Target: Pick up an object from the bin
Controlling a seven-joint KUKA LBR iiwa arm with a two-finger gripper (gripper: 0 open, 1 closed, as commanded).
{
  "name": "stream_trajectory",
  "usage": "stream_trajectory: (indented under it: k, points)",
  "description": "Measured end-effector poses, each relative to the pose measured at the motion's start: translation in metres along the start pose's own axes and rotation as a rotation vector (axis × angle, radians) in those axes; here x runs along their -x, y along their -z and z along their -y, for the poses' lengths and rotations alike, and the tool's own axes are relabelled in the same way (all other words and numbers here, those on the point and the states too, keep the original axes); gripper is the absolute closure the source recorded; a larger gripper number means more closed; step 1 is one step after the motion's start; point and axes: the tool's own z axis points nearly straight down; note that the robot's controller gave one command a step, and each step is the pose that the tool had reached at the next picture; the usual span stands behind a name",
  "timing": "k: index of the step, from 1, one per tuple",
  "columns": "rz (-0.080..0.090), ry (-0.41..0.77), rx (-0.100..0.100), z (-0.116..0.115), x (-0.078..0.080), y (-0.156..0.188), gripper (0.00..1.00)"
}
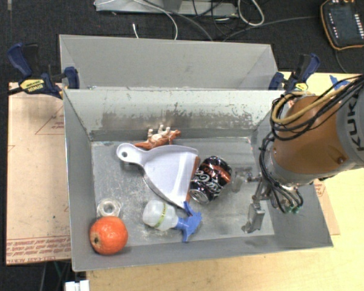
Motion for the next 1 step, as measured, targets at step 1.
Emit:
stream_trajectory:
  k: [1]
  points:
    - [0.000,0.000,0.000,0.0000,0.0000,0.0000,0.00]
